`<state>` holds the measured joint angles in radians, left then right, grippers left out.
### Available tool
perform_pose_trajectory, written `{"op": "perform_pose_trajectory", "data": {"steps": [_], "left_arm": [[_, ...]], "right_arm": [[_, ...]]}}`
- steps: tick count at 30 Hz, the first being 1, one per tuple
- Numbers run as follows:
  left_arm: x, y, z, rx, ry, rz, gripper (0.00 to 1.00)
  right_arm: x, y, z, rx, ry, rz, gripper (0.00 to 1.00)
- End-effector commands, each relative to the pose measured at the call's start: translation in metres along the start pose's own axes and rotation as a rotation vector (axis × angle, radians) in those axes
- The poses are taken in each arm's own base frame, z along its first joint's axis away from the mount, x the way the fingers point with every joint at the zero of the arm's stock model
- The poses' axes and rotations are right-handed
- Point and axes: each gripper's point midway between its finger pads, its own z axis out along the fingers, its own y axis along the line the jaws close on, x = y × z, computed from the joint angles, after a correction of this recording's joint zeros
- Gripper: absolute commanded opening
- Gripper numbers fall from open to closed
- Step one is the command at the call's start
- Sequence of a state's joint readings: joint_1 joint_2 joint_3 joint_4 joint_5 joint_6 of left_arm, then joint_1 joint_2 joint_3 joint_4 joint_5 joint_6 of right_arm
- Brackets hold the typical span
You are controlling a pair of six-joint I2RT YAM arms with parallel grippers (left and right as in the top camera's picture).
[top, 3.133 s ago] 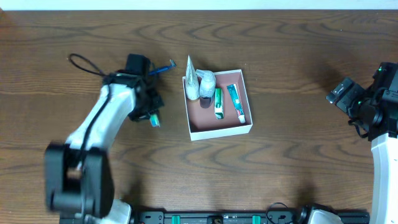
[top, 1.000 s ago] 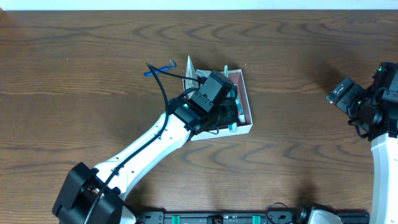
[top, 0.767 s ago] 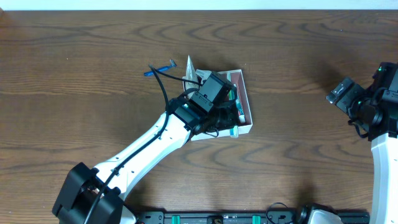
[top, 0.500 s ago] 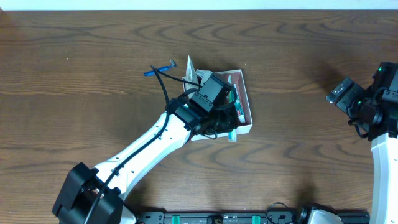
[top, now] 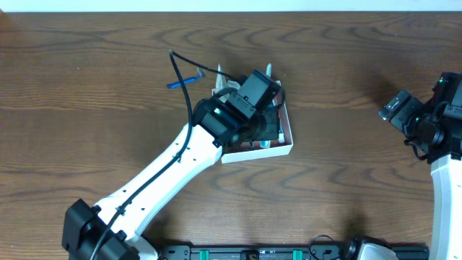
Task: Pack container
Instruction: 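Carry the toothbrush over the box and lower it inside, then open the left gripper to release the toothbrush, withdraw left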
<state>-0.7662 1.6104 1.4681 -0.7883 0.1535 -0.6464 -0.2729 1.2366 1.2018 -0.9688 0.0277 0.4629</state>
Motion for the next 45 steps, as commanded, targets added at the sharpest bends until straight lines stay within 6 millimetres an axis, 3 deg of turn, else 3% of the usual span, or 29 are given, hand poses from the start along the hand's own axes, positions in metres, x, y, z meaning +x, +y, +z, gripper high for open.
{"op": "perform_pose_trajectory", "data": {"steps": [1, 8, 17, 21, 28, 34, 45], "left_arm": [[-0.015, 0.005, -0.008, -0.094, -0.100, 0.050, 0.06], [-0.023, 0.031, -0.007, -0.252, -0.156, 0.063, 0.06], [-0.013, 0.048, 0.040, -0.355, -0.070, 0.134, 0.06], [-0.011, 0.045, 0.052, -0.354, -0.063, 0.143, 0.06], [-0.020, 0.027, 0.057, -0.284, -0.116, 0.102, 0.06], [-0.021, 0.025, 0.059, -0.272, -0.125, 0.064, 0.06], [0.000, 0.025, 0.093, -0.262, -0.020, 0.068, 0.06]], "right_arm": [[-0.006, -0.002, -0.005, 0.007, -0.023, -0.003, 0.99], [-0.006, -0.002, -0.005, 0.007, -0.022, -0.003, 0.99], [-0.006, -0.002, -0.005, 0.007, -0.022, -0.002, 0.99], [-0.006, -0.002, -0.005, 0.007, -0.023, -0.002, 0.99], [-0.006, -0.002, -0.005, 0.007, -0.022, -0.003, 0.99], [-0.006, -0.002, -0.005, 0.007, -0.022, -0.003, 0.99], [-0.006, -0.002, -0.005, 0.007, -0.022, -0.003, 0.99]]}}
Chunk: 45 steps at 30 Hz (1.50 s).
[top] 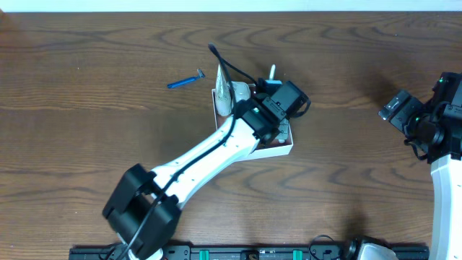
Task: Pack container
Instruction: 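Open the left gripper to release the toothbrush, withdraw left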
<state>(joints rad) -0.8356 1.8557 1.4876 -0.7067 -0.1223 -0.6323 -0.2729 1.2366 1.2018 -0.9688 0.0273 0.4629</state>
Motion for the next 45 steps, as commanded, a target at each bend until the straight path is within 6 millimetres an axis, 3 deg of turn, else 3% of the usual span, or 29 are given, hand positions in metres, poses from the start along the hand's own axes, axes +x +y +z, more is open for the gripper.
{"op": "perform_pose_trajectory", "data": {"steps": [1, 8, 13, 23, 26, 31, 38, 41, 45], "left_arm": [[0.006, -0.008, 0.009, 0.018, 0.039, -0.009, 0.06], [0.008, -0.008, 0.009, 0.019, 0.049, 0.004, 0.07], [0.008, -0.007, 0.009, 0.018, 0.050, 0.004, 0.23], [0.011, -0.007, 0.009, 0.020, 0.064, 0.032, 0.24], [0.006, -0.008, 0.001, 0.027, 0.056, 0.059, 0.24], [-0.010, -0.016, -0.037, 0.056, 0.021, 0.141, 0.24], [-0.016, -0.020, -0.117, 0.112, -0.037, 0.188, 0.24], [-0.018, -0.002, -0.148, 0.087, -0.087, 0.182, 0.24], [-0.027, 0.046, -0.186, -0.050, -0.189, 0.148, 0.30]], "right_arm": [[-0.006, -0.002, -0.005, 0.007, -0.023, -0.003, 0.99], [-0.006, -0.002, -0.005, 0.007, -0.023, -0.003, 0.99], [-0.006, -0.002, -0.005, 0.007, -0.023, -0.002, 0.99], [-0.006, -0.002, -0.005, 0.007, -0.023, -0.003, 0.99], [-0.006, -0.002, -0.005, 0.007, -0.023, -0.003, 0.99], [-0.006, -0.002, -0.005, 0.007, -0.023, -0.003, 0.99], [-0.006, -0.002, -0.005, 0.007, -0.023, -0.003, 0.99], [-0.006, -0.002, -0.005, 0.007, -0.023, -0.003, 0.99], [-0.006, -0.002, -0.005, 0.007, -0.023, -0.003, 0.99]]}}
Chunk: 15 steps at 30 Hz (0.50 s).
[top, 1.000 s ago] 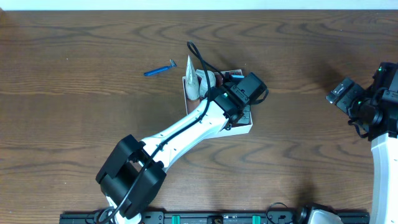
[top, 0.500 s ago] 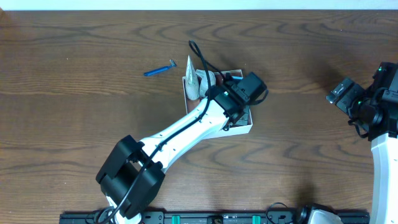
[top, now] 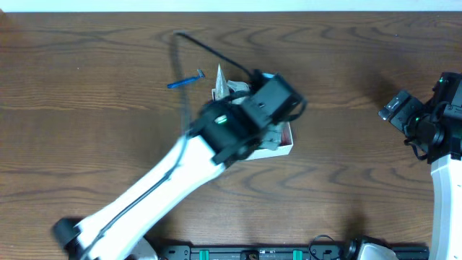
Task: Pack container
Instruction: 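Open the left gripper to release the toothbrush, withdraw left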
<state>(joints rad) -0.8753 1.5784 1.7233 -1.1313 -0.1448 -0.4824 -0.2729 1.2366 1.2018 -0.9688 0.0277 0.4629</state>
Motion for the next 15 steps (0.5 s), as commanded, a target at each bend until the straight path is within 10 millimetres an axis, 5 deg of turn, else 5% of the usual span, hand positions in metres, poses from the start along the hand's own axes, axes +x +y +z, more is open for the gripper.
{"op": "perform_pose_trajectory", "data": {"steps": [1, 5, 10, 15], "left_arm": [[-0.016, 0.042, -0.032, -0.141, -0.120, -0.021, 0.35], [-0.022, 0.084, -0.056, -0.258, -0.181, -0.073, 0.51], [-0.037, 0.134, -0.060, -0.402, -0.225, -0.172, 0.74], [-0.051, 0.186, -0.050, -0.496, -0.231, -0.308, 0.79]], "right_arm": [[-0.006, -0.002, -0.005, 0.007, -0.022, -0.003, 0.99], [-0.006, -0.002, -0.005, 0.007, -0.023, -0.002, 0.99], [-0.006, -0.002, -0.005, 0.007, -0.023, -0.002, 0.99], [-0.006, -0.002, -0.005, 0.007, -0.023, -0.003, 0.99]]}}
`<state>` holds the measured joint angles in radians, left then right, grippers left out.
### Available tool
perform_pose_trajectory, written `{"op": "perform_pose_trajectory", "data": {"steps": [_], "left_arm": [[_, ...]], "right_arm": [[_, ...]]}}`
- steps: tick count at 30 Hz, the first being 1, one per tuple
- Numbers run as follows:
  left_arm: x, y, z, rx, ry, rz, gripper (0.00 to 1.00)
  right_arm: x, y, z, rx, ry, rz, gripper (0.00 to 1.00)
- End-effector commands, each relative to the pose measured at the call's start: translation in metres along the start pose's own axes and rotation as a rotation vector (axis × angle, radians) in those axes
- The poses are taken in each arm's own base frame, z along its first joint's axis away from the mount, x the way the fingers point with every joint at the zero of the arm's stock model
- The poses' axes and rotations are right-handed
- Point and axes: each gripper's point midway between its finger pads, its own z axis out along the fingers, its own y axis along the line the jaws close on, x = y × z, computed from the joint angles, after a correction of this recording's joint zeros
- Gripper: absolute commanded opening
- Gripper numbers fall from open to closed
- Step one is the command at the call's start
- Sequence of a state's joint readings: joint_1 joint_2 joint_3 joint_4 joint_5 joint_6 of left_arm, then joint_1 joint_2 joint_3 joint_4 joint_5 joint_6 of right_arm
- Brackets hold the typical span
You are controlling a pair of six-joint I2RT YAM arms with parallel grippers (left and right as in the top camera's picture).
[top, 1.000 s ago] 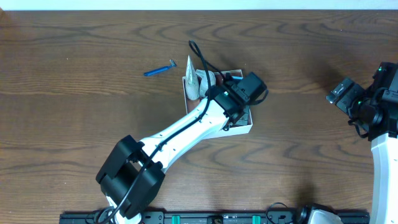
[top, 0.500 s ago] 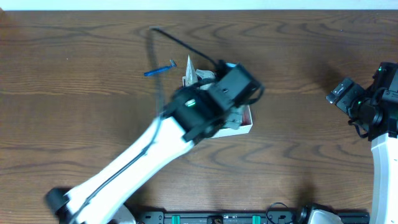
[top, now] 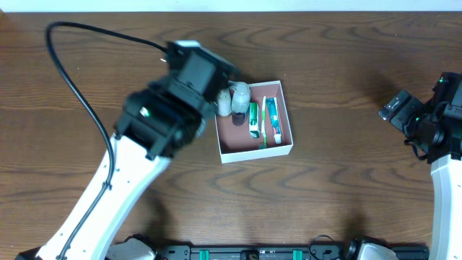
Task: Pack container
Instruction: 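Open the left gripper to release the toothbrush, withdraw left, then reach the left gripper to the blue razor and grasp it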
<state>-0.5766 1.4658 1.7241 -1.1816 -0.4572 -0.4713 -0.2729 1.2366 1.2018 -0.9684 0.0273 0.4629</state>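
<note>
A white open box [top: 245, 154] with a red-brown floor stands mid-table. Inside lie a grey-white bundle [top: 235, 98] at the far left corner, a green tube [top: 254, 120], a thin white stick [top: 263, 123] and a teal tube [top: 273, 120]. My left arm's wrist [top: 193, 72] hangs high just left of the box; its fingers are hidden beneath it, so their state is unknown. At the far right my right gripper [top: 398, 107] stays well away from the box, its jaws unclear from above.
The left arm's black cable [top: 79, 68] loops over the table's left part. A tiny blue speck [top: 79, 69] lies at far left. A dark rail [top: 253, 253] runs along the front edge.
My left arm has left the box and now hangs to its left, over the spot where the blue razor lay. The razor is hidden now. The box's contents are uncovered.
My left gripper was down over the box, with a blue razor lying on the table to the box's left. It then reached farther right across the box, then stood higher above it. Now it is left of the box, covering the razor's spot. The right arm never moved.
</note>
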Motion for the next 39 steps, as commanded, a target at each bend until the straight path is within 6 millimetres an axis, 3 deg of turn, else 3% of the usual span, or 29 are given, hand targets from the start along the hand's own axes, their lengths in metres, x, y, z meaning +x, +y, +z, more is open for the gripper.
{"op": "perform_pose_trajectory", "data": {"steps": [1, 5, 7, 13, 18, 22, 26, 32, 39], "left_arm": [[-0.018, 0.031, 0.019, -0.105, -0.020, -0.082, 0.79], [-0.035, 0.051, 0.042, -0.151, -0.045, -0.174, 0.80], [-0.046, 0.053, 0.056, -0.157, -0.068, -0.166, 0.89], [-0.057, 0.018, 0.118, -0.036, -0.028, 0.089, 0.96], [-0.046, 0.011, 0.169, -0.060, 0.038, 0.209, 0.96], [-0.035, 0.020, 0.206, -0.090, 0.093, 0.239, 0.96], [-0.028, 0.025, 0.231, -0.017, 0.137, 0.207, 0.96], [-0.014, 0.012, 0.269, 0.223, 0.185, 0.233, 0.96], [0.022, 0.004, 0.305, 0.316, 0.280, 0.297, 0.96]], "right_arm": [[-0.006, -0.002, -0.005, 0.008, -0.022, -0.003, 0.99], [-0.006, -0.002, -0.005, 0.008, -0.022, -0.003, 0.99], [-0.006, -0.002, -0.005, 0.008, -0.022, -0.003, 0.99], [-0.006, -0.002, -0.005, 0.008, -0.022, -0.003, 0.99], [-0.006, -0.002, -0.005, 0.008, -0.022, -0.003, 0.99], [-0.006, -0.002, -0.005, 0.008, -0.022, -0.003, 0.99], [-0.006, -0.002, -0.005, 0.008, -0.022, -0.003, 0.99], [-0.006, -0.002, -0.005, 0.008, -0.022, -0.003, 0.99], [-0.006, -0.002, -0.005, 0.008, -0.022, -0.003, 0.99]]}}
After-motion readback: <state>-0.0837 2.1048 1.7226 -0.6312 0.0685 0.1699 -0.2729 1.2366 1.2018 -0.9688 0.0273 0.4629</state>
